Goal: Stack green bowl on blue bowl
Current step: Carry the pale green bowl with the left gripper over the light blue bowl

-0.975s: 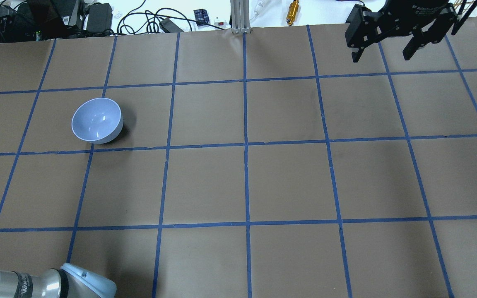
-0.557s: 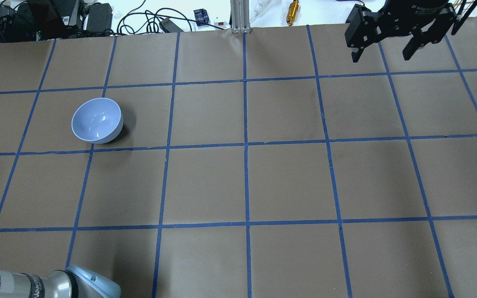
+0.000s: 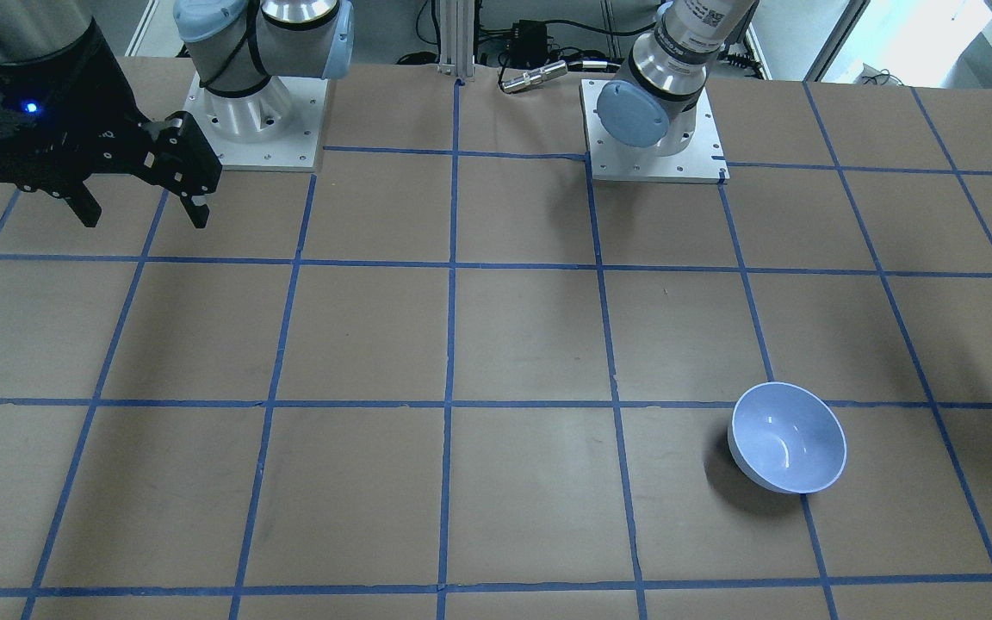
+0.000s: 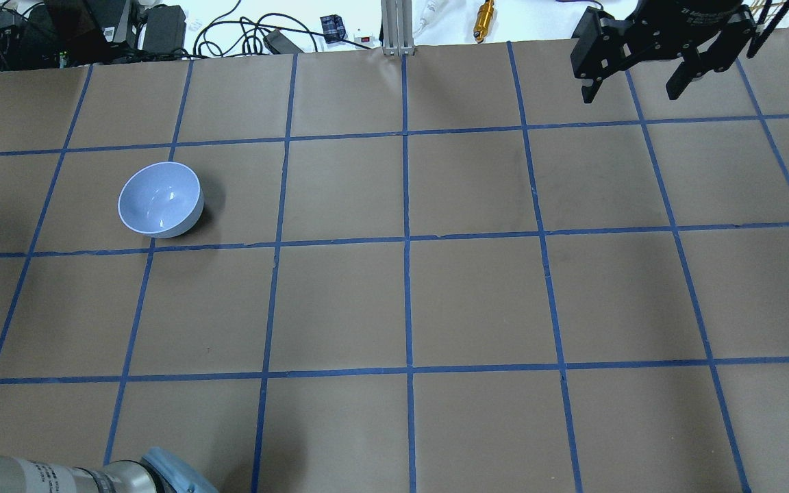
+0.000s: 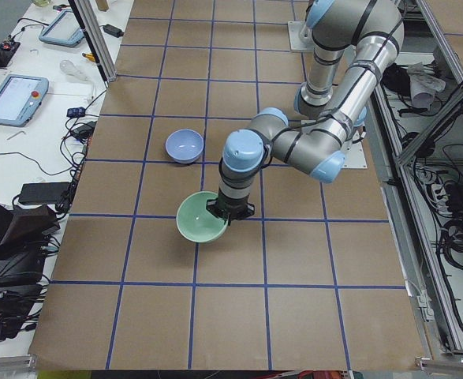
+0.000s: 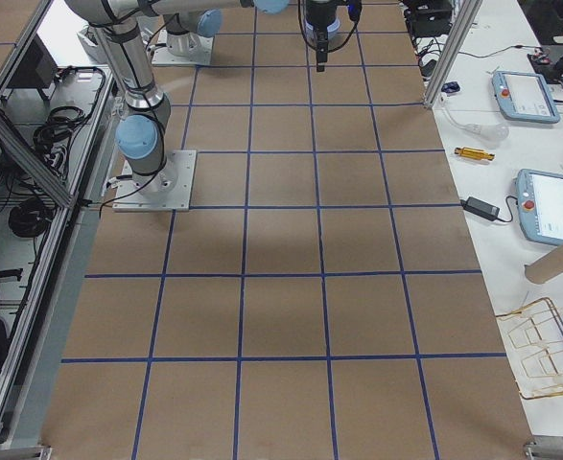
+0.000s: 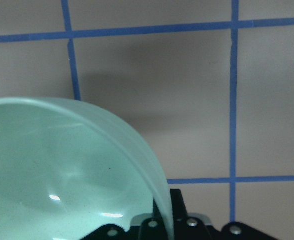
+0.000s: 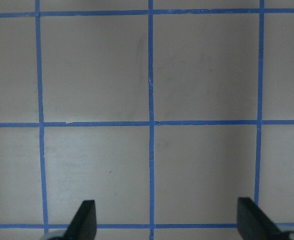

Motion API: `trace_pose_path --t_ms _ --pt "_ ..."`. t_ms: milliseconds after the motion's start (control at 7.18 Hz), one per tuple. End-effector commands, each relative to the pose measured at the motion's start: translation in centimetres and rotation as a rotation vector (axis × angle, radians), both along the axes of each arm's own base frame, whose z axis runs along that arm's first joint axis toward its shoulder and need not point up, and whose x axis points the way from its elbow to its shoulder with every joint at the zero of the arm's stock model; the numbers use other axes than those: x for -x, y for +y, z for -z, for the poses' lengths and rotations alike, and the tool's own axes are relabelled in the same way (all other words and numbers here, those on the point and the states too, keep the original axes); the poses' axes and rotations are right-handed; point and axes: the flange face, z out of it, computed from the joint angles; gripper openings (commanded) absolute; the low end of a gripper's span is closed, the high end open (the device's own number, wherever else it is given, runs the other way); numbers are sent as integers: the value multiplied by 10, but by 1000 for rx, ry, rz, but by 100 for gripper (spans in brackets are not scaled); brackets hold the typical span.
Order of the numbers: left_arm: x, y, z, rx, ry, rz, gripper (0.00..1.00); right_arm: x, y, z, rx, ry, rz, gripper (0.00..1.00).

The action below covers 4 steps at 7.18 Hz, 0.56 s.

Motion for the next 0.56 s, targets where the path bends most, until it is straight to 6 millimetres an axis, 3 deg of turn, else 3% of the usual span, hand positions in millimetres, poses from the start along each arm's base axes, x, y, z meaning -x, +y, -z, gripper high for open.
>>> trace_pose_path --t_ms 0,278,418 --pt "116 -57 -25 53 12 38 0 0 0 1 -1 -1 1 100" --pt "208 -87 -23 60 47 25 0 0 0 0 0 0 2 100" --pt "250 -96 -4 45 78 -3 0 0 0 0 0 0 2 100"
